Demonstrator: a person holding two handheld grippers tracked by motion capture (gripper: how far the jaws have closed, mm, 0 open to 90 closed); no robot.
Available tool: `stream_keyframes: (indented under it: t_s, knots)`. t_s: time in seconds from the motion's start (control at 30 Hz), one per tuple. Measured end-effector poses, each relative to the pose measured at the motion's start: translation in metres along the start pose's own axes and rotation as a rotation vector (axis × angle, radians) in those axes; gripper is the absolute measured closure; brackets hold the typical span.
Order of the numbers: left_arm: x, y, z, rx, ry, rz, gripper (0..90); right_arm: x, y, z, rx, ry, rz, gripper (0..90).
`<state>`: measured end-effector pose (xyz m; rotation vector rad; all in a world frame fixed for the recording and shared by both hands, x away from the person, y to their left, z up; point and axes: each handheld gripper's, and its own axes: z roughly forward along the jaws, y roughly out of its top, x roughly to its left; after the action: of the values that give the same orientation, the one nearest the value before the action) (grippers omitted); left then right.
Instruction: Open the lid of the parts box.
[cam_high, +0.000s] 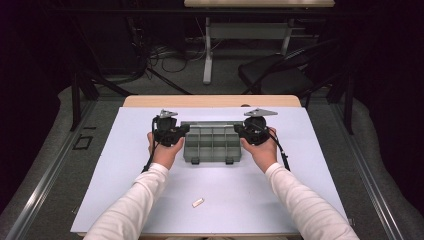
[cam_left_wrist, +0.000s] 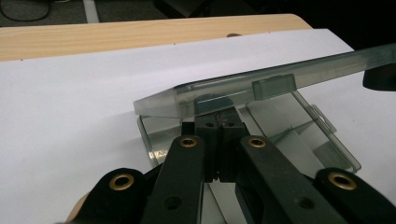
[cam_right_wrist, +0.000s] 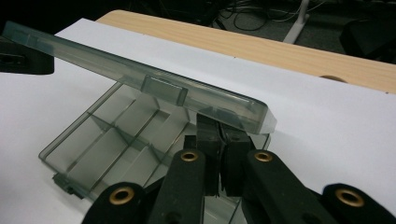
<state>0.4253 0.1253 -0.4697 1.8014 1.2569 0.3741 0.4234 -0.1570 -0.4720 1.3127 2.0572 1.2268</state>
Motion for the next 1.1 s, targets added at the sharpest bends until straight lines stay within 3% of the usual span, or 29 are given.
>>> stream_keyframes:
  t_s: [0.3,0.57,1.1]
  knots:
    - [0.005,0.018,0.001,-0.002,0.031,-0.015,90.0,-0.004,0.019,0.008,0.003,-0.026,0.022,88.2]
    - [0.007,0.026,0.005,-0.036,0.051,-0.029,90.0,-0.006,0.033,0.012,-0.02,-0.04,0.034,88.2]
    - [0.01,0.032,0.01,-0.088,0.082,-0.032,90.0,-0.007,0.038,0.019,-0.092,-0.093,0.029,88.0]
